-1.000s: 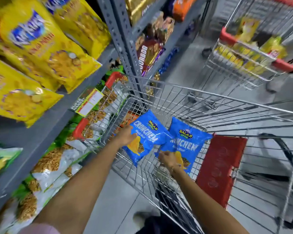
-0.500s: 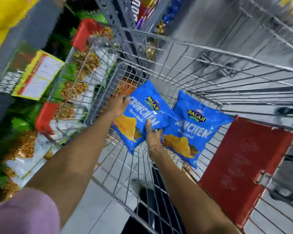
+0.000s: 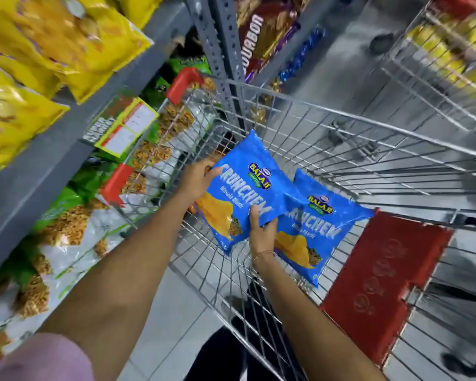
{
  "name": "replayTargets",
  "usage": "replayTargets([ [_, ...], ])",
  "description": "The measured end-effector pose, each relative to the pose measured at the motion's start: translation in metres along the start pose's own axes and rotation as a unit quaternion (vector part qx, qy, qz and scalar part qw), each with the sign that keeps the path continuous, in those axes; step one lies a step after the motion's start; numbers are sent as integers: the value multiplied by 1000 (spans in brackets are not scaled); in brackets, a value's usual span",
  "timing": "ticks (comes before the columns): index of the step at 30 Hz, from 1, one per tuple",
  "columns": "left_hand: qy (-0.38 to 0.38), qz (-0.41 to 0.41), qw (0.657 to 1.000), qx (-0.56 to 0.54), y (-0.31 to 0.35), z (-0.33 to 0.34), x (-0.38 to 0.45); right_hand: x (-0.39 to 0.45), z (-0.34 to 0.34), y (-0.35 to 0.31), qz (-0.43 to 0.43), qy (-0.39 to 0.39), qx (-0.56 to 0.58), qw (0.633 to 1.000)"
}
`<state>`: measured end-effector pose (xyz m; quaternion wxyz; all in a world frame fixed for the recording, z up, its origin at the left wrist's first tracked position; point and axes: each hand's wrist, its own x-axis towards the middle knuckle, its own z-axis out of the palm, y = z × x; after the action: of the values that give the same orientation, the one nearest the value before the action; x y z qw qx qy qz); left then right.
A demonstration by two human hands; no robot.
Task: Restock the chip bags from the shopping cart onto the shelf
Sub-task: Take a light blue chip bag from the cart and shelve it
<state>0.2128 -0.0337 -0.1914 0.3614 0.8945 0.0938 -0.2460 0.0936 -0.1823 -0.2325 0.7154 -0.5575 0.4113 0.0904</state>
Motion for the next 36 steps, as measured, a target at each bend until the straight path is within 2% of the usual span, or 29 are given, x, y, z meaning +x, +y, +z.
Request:
replayTargets([
  [5,69,68,994,-57,33,-29,-51,-29,-20,-59,-101,-51,-40,993],
  [9,140,125,973,-130,71,-61,-98,-63,-33,-125,-217,-79,-50,972],
  [13,197,170,935,-240,110,-107,-150,-114,-35,-209,-332,-126,-56,933],
  [16,239,212,885,-339,135,-152,-193,-163,-24,-264,-394,-193,-52,897],
  [19,216,259,858,-387,150,-200,-241,-216,-2,-308,-453,-241,-43,857],
  [23,223,321,847,-361,158,-259,-306,-277,31,-341,-473,-303,-6,827],
  [26,269,362,819,-354,161,-299,-352,-317,61,-361,-470,-353,26,809],
  [29,306,389,789,-366,160,-333,-392,-354,92,-378,-474,-420,31,773],
  [32,369,392,763,-358,155,-369,-424,-389,126,-392,-457,-487,25,744],
  [36,449,364,754,-312,140,-417,-459,-422,183,-411,-456,-537,20,710],
])
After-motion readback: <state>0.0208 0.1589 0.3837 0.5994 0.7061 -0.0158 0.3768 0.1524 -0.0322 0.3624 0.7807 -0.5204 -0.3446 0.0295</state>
